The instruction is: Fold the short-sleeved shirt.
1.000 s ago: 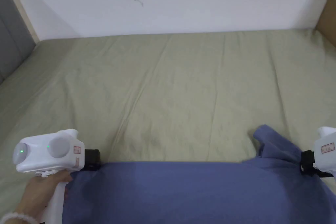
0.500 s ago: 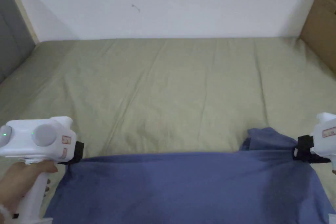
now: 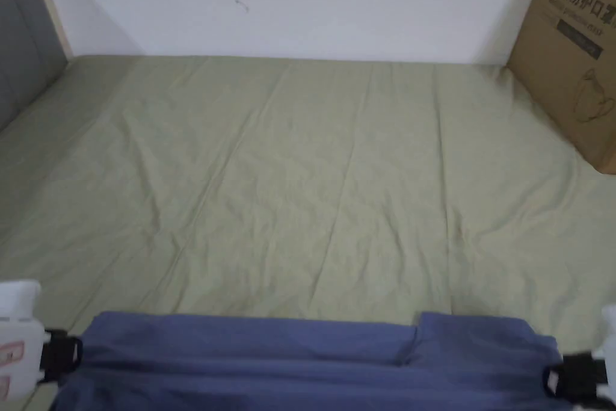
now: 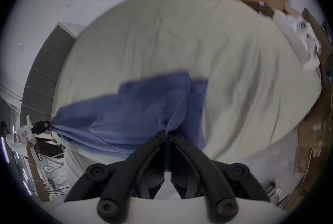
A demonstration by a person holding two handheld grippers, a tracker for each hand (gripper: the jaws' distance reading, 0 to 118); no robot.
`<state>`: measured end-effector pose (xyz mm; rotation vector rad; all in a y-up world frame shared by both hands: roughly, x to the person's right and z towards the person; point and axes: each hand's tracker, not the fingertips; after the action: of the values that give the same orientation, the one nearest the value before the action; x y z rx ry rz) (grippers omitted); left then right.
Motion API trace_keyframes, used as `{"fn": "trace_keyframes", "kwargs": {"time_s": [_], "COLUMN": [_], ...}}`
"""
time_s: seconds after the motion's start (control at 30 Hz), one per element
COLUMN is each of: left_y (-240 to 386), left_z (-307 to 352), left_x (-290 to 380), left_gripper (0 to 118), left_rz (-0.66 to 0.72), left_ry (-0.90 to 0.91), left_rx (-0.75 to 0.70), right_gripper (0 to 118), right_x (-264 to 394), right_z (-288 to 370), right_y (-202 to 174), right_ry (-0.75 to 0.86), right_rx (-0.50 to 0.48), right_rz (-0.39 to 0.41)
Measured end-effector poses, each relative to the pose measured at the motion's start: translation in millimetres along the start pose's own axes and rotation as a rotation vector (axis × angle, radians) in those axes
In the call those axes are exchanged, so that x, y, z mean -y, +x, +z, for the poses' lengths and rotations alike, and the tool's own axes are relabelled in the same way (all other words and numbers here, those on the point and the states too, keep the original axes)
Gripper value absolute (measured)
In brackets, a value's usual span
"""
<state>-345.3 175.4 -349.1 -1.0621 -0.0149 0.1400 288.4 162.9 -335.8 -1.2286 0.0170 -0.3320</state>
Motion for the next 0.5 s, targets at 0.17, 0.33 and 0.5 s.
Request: {"fn": "trace_keyframes", "kwargs": {"time_s": [0.17,0.33,0.5], "left_y": [-9.9,-15.7,-25.0], "left_z": [-21.0,-24.5,-3.8], "left_x": [48.0,50.6,44.7], "left_gripper": [5,22,99], "left_rz": [0.024,0.097,0.105], "left_ry": [-0.088,-0.050,0.032], "left_rx": [-0.014,-0.003,-0.031], "right_gripper": [4,10,76], "right_x": [46.0,44.5,36.4], "right_z": [-29.7,-23.4,12.6], "right_y": [23.1,16.1,-16.2], "right_ry": [-0.048,0.016,0.128], "right_rx": [-0.023,-0.050,0.027], "right_rz": [-0.154,-0.131,0.016]}}
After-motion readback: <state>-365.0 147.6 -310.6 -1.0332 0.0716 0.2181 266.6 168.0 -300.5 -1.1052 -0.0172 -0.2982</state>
